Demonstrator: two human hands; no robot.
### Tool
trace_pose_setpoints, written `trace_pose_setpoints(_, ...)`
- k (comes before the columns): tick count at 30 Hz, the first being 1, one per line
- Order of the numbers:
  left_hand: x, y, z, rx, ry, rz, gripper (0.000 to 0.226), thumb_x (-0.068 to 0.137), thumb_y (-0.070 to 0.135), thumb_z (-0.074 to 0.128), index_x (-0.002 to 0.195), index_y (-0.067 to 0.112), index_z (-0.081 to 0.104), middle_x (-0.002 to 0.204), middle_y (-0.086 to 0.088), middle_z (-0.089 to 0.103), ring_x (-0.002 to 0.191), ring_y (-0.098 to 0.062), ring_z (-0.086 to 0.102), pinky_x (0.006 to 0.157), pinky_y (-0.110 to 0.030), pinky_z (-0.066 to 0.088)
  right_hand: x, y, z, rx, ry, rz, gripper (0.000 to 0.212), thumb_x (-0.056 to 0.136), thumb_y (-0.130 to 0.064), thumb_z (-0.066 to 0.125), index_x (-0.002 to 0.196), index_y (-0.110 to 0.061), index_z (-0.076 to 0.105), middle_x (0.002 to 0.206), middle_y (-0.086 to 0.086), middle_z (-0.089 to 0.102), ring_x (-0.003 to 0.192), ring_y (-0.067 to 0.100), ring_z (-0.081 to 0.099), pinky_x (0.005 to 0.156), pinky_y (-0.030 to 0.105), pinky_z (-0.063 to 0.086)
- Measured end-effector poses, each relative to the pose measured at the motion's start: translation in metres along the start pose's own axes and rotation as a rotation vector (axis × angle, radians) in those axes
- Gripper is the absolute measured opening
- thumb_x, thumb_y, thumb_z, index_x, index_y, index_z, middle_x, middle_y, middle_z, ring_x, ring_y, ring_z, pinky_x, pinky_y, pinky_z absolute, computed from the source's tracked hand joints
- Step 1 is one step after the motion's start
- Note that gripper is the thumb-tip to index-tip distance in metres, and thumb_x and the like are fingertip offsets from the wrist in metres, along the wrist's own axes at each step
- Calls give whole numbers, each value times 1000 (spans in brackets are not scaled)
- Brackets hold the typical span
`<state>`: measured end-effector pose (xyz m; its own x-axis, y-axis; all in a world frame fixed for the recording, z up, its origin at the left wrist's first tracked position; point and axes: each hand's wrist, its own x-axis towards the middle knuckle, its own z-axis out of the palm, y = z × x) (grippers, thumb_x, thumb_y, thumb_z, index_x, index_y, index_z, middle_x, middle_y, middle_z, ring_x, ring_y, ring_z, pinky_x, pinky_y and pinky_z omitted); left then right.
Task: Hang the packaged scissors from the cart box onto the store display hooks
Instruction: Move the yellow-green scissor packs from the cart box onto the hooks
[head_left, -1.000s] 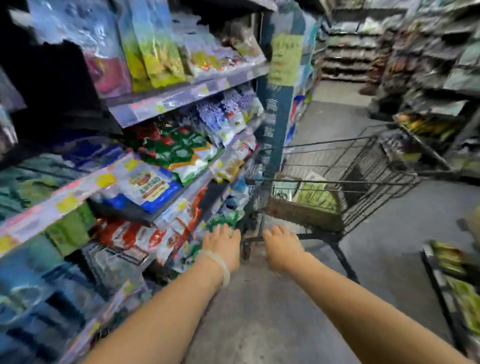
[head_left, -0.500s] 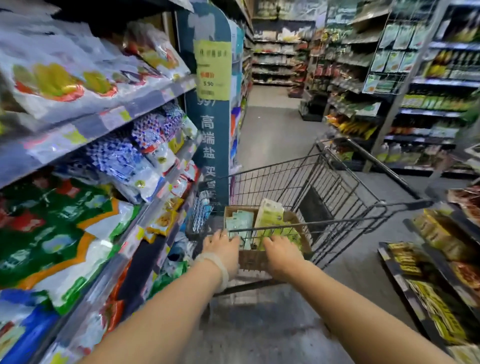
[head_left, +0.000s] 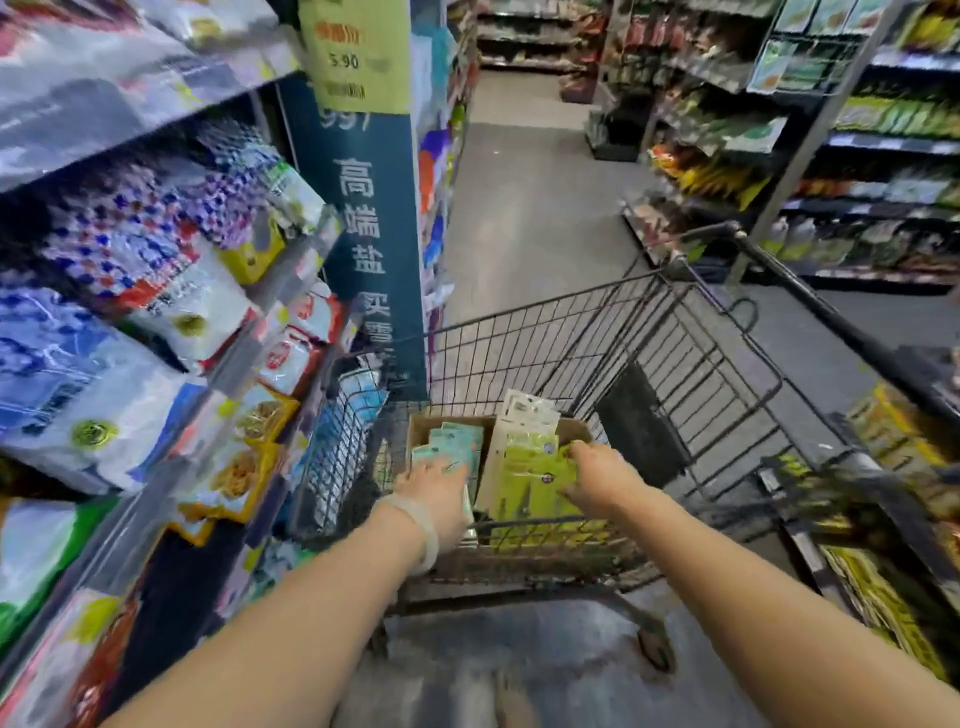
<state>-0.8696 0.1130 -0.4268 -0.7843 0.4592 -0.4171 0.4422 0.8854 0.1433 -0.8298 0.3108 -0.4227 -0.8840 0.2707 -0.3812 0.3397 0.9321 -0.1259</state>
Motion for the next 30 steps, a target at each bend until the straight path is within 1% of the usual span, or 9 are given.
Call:
trace_pose_setpoints(6,92,-7,10,-125,-201,-132,63,93,29,51,147,16,21,148,-13,31,134,-34,35,106,-44,38,112,29,29,49,-259,-1,62,88,-35,59,138,-8,34,138,14,49,125,31,48,102,41,43)
trace_pose_setpoints(9,134,-3,22,-189,-305,-188,56,92,26,51,142,12,30,141,-13,41,128,-31,43,104,-42,42,155,43,47,57,-384,10,63,89,-35,57,139,-7,34,140,13,48,127,30,47,104,36,42)
trace_pose_setpoints(14,185,10,49,-284,-487,-235,51,94,23,52,139,9,34,136,-14,46,118,-30,54,98,-40,46,198,59,81,156,-574,62,61,87,-29,60,139,-10,35,139,12,48,125,28,49,98,30,42)
trace_pose_setpoints(17,201,15,63,-328,-523,-251,49,90,27,53,135,14,40,132,-11,51,117,-31,54,98,-44,47,208,63,104,291,-643,113,61,87,-27,63,139,-11,36,137,11,50,124,24,50,91,25,41)
trace_pose_setpoints(21,219,14,90,-425,-513,-282,55,85,35,59,134,17,42,129,-10,53,113,-30,56,95,-45,49,213,69,134,516,-586,267,58,85,-25,68,135,-9,42,126,11,58,113,25,57,87,31,48)
trace_pose_setpoints(23,223,17,90,-478,-502,-296,57,87,33,60,138,16,39,135,-9,50,120,-29,52,101,-40,46,216,71,144,579,-515,298,38,86,-26,65,119,-9,56,110,8,64,99,23,61,79,30,48)
trace_pose_setpoints(25,225,19,91,-560,-481,-333,56,90,30,59,139,15,38,138,-8,49,125,-27,49,104,-34,42,216,71,147,650,-451,298,14,88,-26,63,92,-12,62,88,4,63,84,20,59,71,27,43)
trace_pose_setpoints(27,224,16,91,-679,-453,-398,54,90,26,59,139,17,38,136,-5,52,124,-25,51,103,-30,42,214,71,146,770,-393,274,18,89,-22,62,73,-16,58,71,0,59,76,21,58,65,26,41)
trace_pose_setpoints(30,220,5,82,-803,-415,-439,61,89,27,62,143,20,33,142,-5,46,128,-25,47,103,-31,40,214,65,125,956,-346,260,17,92,-20,57,76,-14,57,73,3,58,69,17,54,63,27,47)
